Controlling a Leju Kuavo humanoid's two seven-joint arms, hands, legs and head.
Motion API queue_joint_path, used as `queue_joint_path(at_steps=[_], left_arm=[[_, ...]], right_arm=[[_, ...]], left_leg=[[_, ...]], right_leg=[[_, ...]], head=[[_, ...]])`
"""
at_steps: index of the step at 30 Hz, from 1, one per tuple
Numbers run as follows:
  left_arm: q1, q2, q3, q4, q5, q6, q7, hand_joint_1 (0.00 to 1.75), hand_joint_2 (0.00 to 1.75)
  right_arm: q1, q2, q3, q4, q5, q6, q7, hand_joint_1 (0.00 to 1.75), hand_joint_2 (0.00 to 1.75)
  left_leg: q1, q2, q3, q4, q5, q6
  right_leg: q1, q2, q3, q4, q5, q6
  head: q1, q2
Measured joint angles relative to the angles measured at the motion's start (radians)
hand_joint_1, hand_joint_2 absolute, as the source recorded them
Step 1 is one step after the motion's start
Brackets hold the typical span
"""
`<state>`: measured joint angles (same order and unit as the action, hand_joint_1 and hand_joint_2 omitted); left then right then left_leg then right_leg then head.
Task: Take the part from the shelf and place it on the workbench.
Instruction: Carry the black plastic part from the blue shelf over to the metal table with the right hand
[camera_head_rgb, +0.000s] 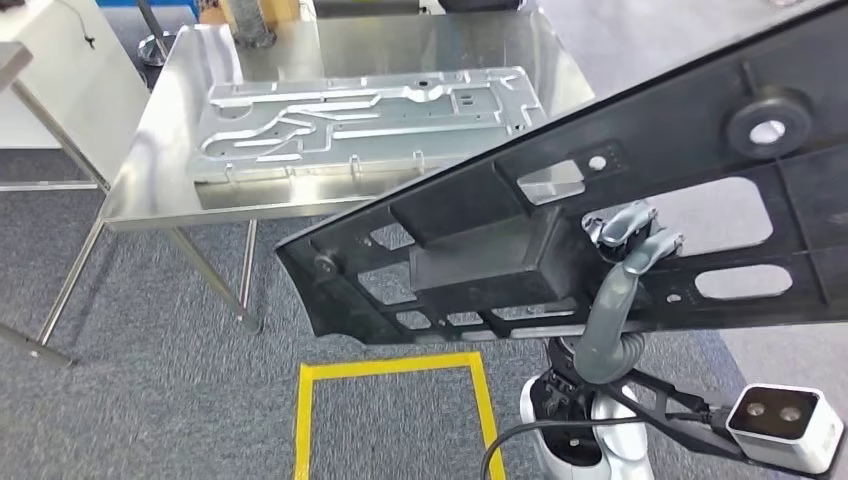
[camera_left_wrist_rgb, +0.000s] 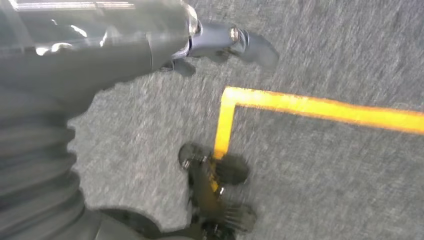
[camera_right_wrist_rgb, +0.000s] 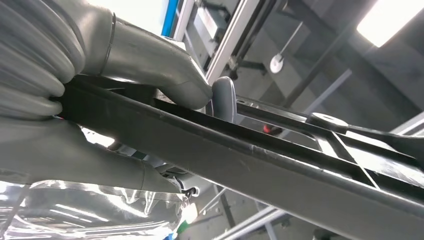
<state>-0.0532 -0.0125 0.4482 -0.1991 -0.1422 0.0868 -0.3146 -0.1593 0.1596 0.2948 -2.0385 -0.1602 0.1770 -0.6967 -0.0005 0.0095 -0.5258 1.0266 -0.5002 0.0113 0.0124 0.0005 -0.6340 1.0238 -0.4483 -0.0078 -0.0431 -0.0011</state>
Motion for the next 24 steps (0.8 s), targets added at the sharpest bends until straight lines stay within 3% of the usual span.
queue_joint_path(at_steps=[3,4,7,8,9,10,12,13,14,17,19,22,23,24], left_arm=[[-0.001,0.0,0.001,0.0,-0.001,0.0,0.0,0.0,1.75],[-0.002,0.0,0.001,0.0,-0.002,0.0,0.0,0.0,1.75],[0.001,0.0,0.004,0.0,-0.003,0.001,0.001,0.0,1.75],[0.004,0.001,0.005,0.0,-0.003,0.001,0.001,0.0,1.75],[0.006,0.001,0.006,0.0,-0.002,0.001,0.001,0.0,1.75],[0.007,0.002,0.006,0.0,-0.002,0.001,0.001,0.0,1.75],[0.009,0.002,0.007,0.0,-0.002,0.001,0.001,0.0,1.75],[0.01,0.003,0.007,0.0,-0.002,0.001,0.0,0.0,1.75],[0.01,0.003,0.008,0.0,-0.002,0.0,-0.001,0.0,1.75],[0.01,0.004,0.01,0.0,-0.003,0.0,-0.005,0.0,1.75],[0.009,0.004,0.011,0.0,-0.003,0.0,-0.006,0.0,1.75],[0.008,0.004,0.014,0.0,-0.003,0.0,-0.006,0.0,1.75],[0.009,0.004,0.015,0.0,-0.003,0.0,-0.006,0.0,1.75],[0.009,0.004,0.017,0.0,-0.003,0.0,-0.005,0.0,1.75]], right_arm=[[-0.001,0.002,-0.001,0.0,0.0,0.0,0.0,1.75,1.75],[-0.002,0.004,-0.002,0.0,-0.001,0.0,0.0,1.75,1.75],[-0.002,0.005,-0.002,0.0,-0.001,0.0,0.0,1.75,1.75],[-0.002,0.005,-0.002,0.0,-0.001,0.0,0.0,1.75,1.75],[-0.001,0.005,-0.002,0.0,-0.001,0.0,0.0,1.75,1.75],[-0.001,0.005,-0.002,0.0,-0.002,0.0,0.0,1.75,1.75],[0.0,0.005,-0.003,0.0,-0.002,0.0,0.0,1.75,1.75],[0.0,0.005,-0.003,0.001,-0.002,0.001,0.0,1.75,1.75],[0.0,0.005,-0.003,0.001,-0.003,0.001,0.0,1.75,1.75],[0.001,0.005,-0.004,0.001,-0.003,0.004,0.001,1.75,1.75],[0.0,0.005,-0.004,0.001,-0.003,0.005,0.0,1.75,1.75],[0.002,0.005,-0.004,0.001,-0.004,0.005,0.0,1.75,1.75],[0.003,0.005,-0.004,0.001,-0.005,0.006,0.0,1.75,1.75],[0.003,0.005,-0.004,0.002,-0.006,0.006,0.0,1.75,1.75]], left_leg=[[0.002,-0.001,-0.002,0.044,-0.014,-0.018],[0.004,-0.002,-0.023,0.087,-0.03,-0.021],[0.01,-0.002,-0.131,0.249,-0.102,-0.033],[0.012,-0.002,-0.155,0.268,-0.115,-0.037],[0.014,-0.002,-0.163,0.253,-0.11,-0.038],[0.016,-0.002,-0.155,0.205,-0.079,-0.039],[0.017,-0.001,-0.124,0.077,0.022,-0.037],[0.016,-0.001,-0.111,0.034,0.058,-0.033],[0.014,-0.001,-0.105,0.013,0.078,-0.027],[0.013,-0.002,-0.09,0.004,0.078,-0.007],[0.016,-0.003,-0.077,-0.002,0.072,0.004],[0.014,-0.003,-0.063,-0.003,0.054,0.013],[0.012,-0.004,-0.056,-0.003,0.047,0.014],[0.012,-0.005,-0.046,-0.003,0.039,0.013]], right_leg=[[-0.009,0.001,0.036,-0.016,0.009,-0.013],[-0.012,0.0,0.046,-0.018,0.007,-0.015],[-0.013,0.002,0.064,-0.018,-0.011,-0.018],[-0.014,0.005,0.072,-0.018,-0.019,-0.016],[-0.016,0.007,0.083,-0.018,-0.027,-0.014],[-0.018,0.009,0.096,-0.018,-0.037,-0.01],[-0.019,0.01,0.12,-0.016,-0.057,-0.001],[-0.018,0.011,0.128,-0.015,-0.066,0.005],[-0.017,0.012,0.134,-0.015,-0.073,0.012],[-0.017,0.012,0.137,0.003,-0.076,0.032],[-0.019,0.009,0.101,0.072,-0.089,0.04],[-0.021,0.007,-0.022,0.246,-0.158,0.046],[-0.022,0.006,-0.052,0.274,-0.172,0.047],[-0.022,0.006,-0.065,0.267,-0.164,0.047]], head=[[0.0,0.0],[0.0,0.0],[0.0,0.0],[0.0,0.0],[0.0,0.0],[0.0,0.0],[0.0,0.0],[0.0,0.0],[0.0,0.0],[0.0,0.0],[0.0,0.0],[0.0,0.0],[0.0,0.0],[0.0,0.0]])
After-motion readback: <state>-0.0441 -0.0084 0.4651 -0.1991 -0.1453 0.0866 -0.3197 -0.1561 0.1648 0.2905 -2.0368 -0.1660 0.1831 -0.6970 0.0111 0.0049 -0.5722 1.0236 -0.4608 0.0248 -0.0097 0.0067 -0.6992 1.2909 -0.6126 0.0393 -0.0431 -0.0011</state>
